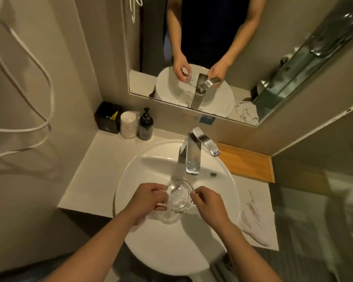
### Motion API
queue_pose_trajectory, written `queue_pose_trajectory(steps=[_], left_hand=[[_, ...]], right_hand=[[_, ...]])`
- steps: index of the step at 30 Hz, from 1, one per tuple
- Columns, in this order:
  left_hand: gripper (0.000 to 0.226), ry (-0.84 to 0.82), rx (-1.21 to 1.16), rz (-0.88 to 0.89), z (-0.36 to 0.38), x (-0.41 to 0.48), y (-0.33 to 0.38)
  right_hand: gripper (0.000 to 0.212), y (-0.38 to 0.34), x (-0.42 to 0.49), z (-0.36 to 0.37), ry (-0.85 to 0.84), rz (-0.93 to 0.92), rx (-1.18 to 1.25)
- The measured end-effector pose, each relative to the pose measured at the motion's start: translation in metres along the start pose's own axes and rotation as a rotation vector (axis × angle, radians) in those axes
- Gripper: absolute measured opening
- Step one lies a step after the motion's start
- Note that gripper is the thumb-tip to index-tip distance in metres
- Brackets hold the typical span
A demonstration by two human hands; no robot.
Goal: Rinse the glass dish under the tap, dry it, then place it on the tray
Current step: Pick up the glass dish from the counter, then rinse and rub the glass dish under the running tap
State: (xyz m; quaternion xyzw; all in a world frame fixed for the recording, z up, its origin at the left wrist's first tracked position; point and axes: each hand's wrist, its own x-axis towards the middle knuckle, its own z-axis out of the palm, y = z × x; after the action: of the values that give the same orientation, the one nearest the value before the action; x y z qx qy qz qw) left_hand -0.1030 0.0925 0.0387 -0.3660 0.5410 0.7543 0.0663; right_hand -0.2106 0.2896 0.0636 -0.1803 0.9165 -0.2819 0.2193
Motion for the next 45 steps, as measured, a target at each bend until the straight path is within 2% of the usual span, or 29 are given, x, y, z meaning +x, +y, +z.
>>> queue_pose_trajectory(steps=[4, 8, 11, 15, 19, 23, 30, 32, 35, 37, 39, 43, 45], left_hand=[[0.034, -0.02, 0.015, -0.011, 0.007, 0.006, -0.002], [0.026, -0.027, 0.013, -0.001, 0.01, 0.009, -0.003], [0.015, -0.038, 0.028, 0.019, 0.012, 0.009, -0.001], [0.019, -0.03, 0.018, 0.025, 0.015, 0.012, -0.001], [0.022, -0.034, 0.017, 0.022, 0.016, 0.016, 0.0], [0.018, -0.044, 0.02, 0.025, 0.019, 0.019, 0.004], [0.023, -0.016, 0.035, 0.037, 0.024, 0.025, 0.009], [0.02, -0.013, 0.037, 0.046, 0.024, 0.026, 0.007], [0.019, 0.01, 0.022, 0.052, 0.022, 0.027, 0.004], [0.022, 0.028, 0.013, 0.05, 0.02, 0.028, 0.002], [0.024, 0.031, 0.013, 0.051, 0.02, 0.027, 0.002], [0.024, 0.056, 0.026, 0.064, 0.022, 0.025, 0.0], [0.024, 0.051, 0.05, 0.082, 0.024, 0.023, 0.001]], right_hand=[[0.022, 0.004, -0.007, -0.032, 0.187, -0.069, -0.004], [0.034, -0.015, 0.002, -0.072, 0.404, -0.288, -0.132], [0.039, -0.029, 0.022, -0.093, 0.364, -0.402, -0.25], [0.032, -0.043, 0.044, -0.095, 0.258, -0.38, -0.328], [0.022, -0.05, 0.056, -0.094, 0.284, -0.366, -0.413], [0.022, -0.056, 0.057, -0.098, 0.29, -0.413, -0.472], [0.03, -0.077, 0.07, -0.108, 0.303, -0.431, -0.465], [0.028, -0.076, 0.069, -0.108, 0.316, -0.416, -0.405], [0.037, -0.062, 0.056, -0.104, 0.417, -0.357, -0.255], [0.033, -0.043, 0.04, -0.092, 0.472, -0.282, -0.165], [0.028, -0.019, 0.025, -0.071, 0.391, -0.189, -0.144], [0.043, 0.007, 0.017, -0.032, -0.021, -0.017, -0.065], [0.043, 0.006, 0.022, -0.025, -0.13, 0.018, 0.047]])
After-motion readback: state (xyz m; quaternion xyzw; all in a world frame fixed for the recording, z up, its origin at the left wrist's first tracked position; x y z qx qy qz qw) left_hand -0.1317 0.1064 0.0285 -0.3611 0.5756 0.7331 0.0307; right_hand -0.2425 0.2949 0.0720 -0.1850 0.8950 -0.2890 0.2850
